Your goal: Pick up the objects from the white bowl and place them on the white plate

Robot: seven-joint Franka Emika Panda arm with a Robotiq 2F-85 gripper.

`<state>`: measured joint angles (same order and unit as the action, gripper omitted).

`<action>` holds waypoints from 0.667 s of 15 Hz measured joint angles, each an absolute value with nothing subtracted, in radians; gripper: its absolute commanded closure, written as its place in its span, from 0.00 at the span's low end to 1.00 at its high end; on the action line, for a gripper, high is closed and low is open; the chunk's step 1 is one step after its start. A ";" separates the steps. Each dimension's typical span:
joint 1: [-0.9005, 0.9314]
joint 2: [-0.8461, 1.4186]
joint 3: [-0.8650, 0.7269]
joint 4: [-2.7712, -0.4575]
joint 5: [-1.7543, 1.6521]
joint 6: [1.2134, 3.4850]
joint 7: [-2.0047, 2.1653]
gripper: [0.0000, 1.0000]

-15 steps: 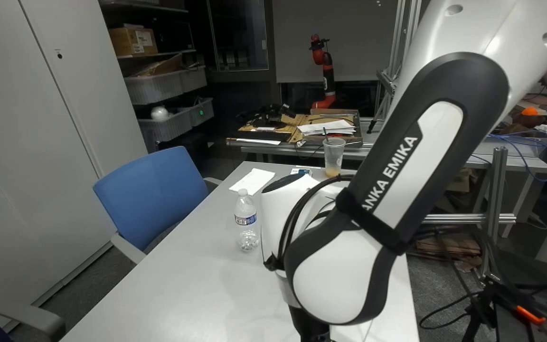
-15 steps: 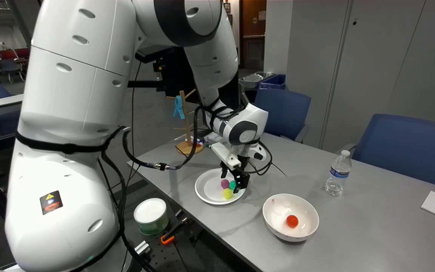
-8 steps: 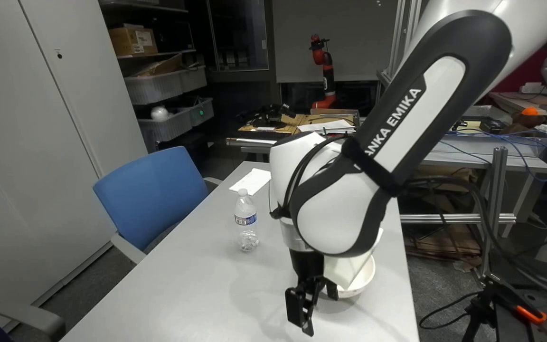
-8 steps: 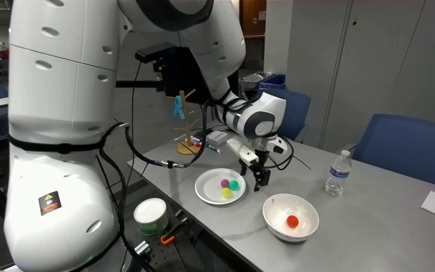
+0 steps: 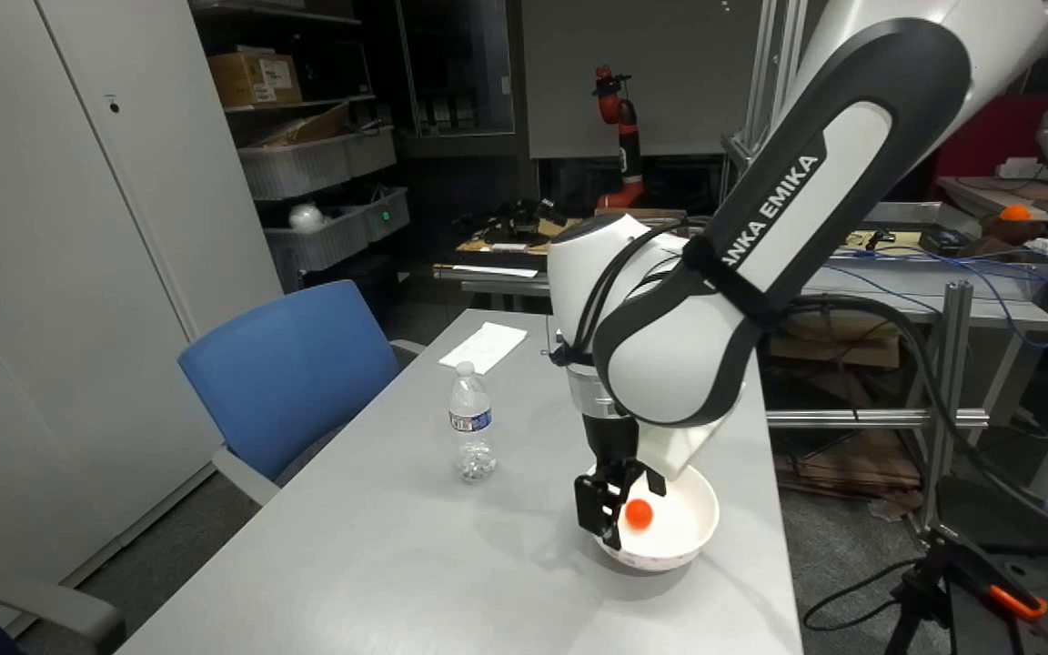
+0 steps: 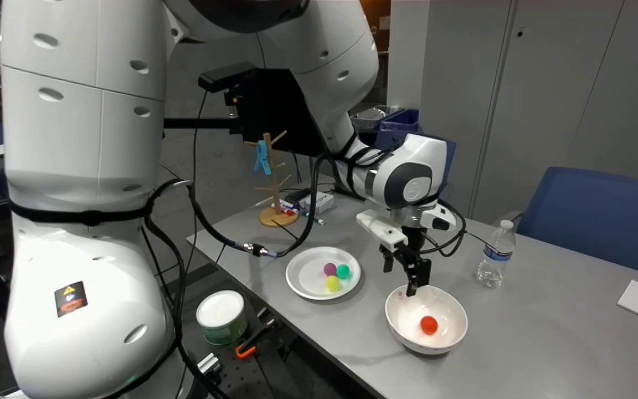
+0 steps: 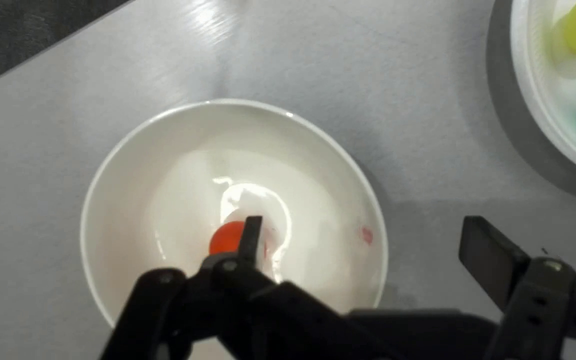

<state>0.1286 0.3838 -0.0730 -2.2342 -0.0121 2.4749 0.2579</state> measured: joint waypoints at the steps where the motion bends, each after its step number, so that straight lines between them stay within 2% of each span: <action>1: 0.128 0.389 -0.087 -2.236 -0.032 2.483 0.275 0.00; 10: 0.107 0.471 -0.155 -2.228 -0.086 2.585 0.317 0.02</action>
<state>0.1066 0.4715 -0.1553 -2.2281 -0.0864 2.5854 0.3173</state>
